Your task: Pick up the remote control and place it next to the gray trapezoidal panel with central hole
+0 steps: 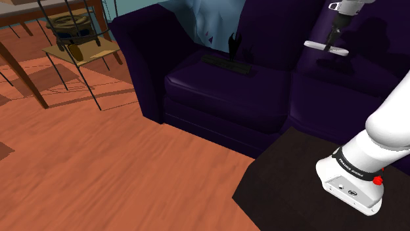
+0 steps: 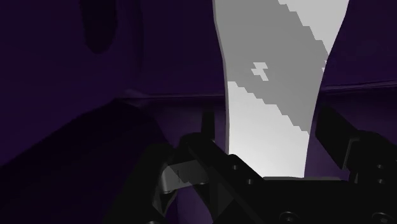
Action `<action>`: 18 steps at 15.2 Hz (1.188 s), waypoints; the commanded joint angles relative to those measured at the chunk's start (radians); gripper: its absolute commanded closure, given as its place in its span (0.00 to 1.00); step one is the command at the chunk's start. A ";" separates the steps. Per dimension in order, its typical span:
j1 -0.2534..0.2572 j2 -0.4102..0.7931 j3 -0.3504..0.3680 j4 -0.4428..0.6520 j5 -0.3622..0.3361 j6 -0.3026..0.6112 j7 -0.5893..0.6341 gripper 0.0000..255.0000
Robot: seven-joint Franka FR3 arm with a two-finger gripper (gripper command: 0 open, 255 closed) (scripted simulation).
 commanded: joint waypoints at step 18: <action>-0.224 -0.106 -0.169 -0.144 -0.056 0.031 -0.389 1.00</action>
